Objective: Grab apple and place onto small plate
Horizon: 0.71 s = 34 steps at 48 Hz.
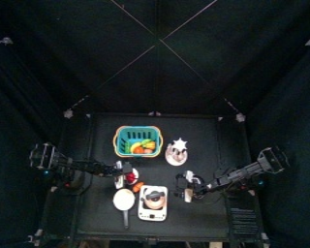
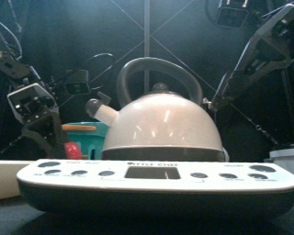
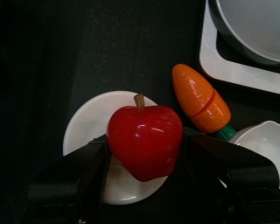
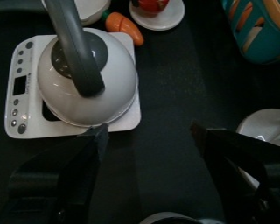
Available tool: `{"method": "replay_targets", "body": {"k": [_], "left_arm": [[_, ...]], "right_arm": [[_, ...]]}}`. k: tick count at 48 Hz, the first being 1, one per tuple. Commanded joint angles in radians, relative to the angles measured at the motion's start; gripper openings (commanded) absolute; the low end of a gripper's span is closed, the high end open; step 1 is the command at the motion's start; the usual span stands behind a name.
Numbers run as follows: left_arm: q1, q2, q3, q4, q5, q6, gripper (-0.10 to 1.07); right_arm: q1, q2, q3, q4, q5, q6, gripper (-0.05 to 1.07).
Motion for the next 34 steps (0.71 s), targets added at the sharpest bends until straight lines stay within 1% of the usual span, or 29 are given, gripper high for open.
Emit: {"method": "replay_targets", "body": {"k": [1, 5, 11, 23, 34], "left_arm": [[0.002, -0.003, -0.021, -0.003, -0.005, 0.002, 0.87], [0.003, -0.003, -0.023, -0.003, -0.003, 0.002, 0.93], [0.002, -0.003, -0.028, -0.003, -0.003, 0.002, 0.97], [-0.002, -0.018, -0.029, 0.000, -0.009, 0.003, 0.98], [-0.005, -0.091, -0.023, 0.026, -0.011, 0.003, 0.98]], "right_arm": [[-0.002, -0.009, -0.017, -0.002, -0.002, 0.000, 1.04], [0.000, -0.009, -0.015, -0.002, -0.002, 0.000, 1.04], [-0.002, -0.009, -0.015, -0.002, -0.002, 0.000, 1.04], [-0.002, -0.009, -0.015, -0.002, -0.002, 0.000, 1.04], [-0.002, -0.009, -0.015, -0.002, -0.002, 0.000, 1.04]]}}
